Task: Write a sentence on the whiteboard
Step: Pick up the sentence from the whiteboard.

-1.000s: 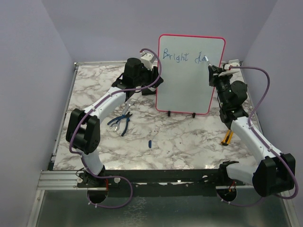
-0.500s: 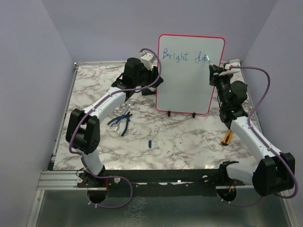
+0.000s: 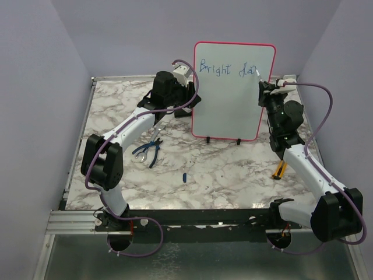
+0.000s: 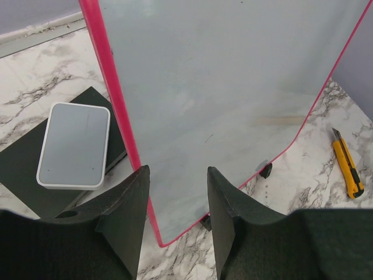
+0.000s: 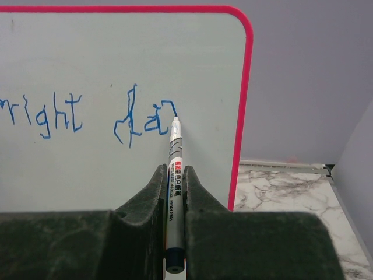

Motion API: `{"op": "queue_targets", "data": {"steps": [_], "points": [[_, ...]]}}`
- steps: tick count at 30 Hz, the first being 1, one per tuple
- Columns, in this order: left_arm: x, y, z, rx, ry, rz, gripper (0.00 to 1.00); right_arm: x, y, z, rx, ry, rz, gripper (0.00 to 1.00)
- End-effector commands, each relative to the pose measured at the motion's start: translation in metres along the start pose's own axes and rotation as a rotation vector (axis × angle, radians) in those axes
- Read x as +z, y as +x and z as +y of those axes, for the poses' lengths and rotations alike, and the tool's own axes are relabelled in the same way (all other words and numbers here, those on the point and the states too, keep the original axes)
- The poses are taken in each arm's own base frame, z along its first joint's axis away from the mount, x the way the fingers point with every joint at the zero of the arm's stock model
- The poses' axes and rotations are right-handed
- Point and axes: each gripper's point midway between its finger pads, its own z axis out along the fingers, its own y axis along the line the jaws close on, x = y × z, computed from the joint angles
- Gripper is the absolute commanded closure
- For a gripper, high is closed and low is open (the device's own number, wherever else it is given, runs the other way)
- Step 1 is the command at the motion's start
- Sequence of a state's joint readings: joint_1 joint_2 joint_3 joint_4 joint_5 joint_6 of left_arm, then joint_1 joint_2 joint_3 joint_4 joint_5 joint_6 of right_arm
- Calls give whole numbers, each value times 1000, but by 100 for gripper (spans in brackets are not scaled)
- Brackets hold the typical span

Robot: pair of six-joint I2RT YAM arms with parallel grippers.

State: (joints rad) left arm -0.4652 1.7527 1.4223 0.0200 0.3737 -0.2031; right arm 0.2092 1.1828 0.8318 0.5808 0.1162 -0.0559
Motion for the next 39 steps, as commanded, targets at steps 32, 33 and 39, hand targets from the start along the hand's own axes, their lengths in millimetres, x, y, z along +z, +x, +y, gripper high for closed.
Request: {"op": "queue_targets", "data": {"steps": [32,33,39], "points": [[-8,-10,-10,1,16,-27,59,-13,-14,-11,6,47,-39,99],[-8,-9,-11,3,18,-26,59,-13,-15,-11,4,48,-44,99],[-8,-9,-10,4,17,-24,59,-13,-20,-12,-5,50,-57,99]]}}
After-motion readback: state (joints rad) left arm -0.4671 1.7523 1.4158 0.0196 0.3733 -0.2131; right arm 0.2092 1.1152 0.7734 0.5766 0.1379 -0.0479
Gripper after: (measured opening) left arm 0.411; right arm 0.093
